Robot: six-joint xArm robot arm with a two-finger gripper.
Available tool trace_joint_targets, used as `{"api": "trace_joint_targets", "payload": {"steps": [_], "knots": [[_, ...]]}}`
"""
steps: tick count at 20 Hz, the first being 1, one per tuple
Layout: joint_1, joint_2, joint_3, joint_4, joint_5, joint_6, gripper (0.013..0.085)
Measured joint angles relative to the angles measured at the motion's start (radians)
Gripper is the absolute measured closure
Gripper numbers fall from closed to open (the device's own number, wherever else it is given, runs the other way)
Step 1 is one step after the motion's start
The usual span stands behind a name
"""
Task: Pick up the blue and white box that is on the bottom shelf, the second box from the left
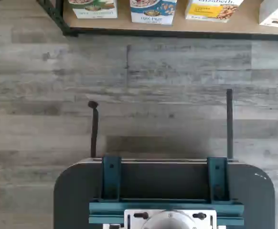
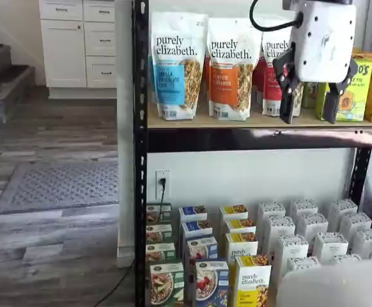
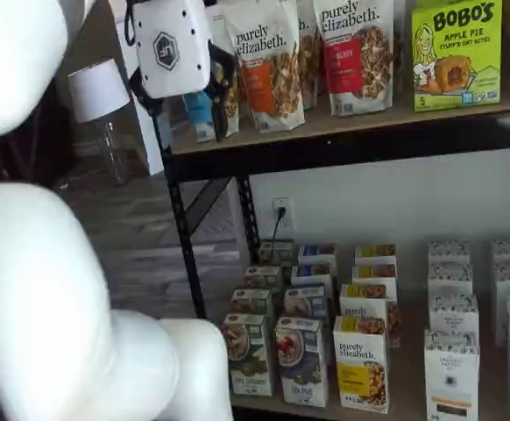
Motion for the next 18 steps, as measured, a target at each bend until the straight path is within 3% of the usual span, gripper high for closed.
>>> {"api": "trace_joint_targets", "payload": {"steps": [2, 4, 12, 18], "knots": [[-0.059, -0.027, 0.025, 0.064, -0.041, -0.033, 0.0130], [-0.077, -0.036, 0.034, 0.089, -0.058, -0.045, 0.0130], [-0.083, -0.038, 0.045, 0.083, -0.076, -0.055, 0.0130], [-0.059, -0.034, 0.084, 0.066, -0.117, -0.042, 0.0130]]}}
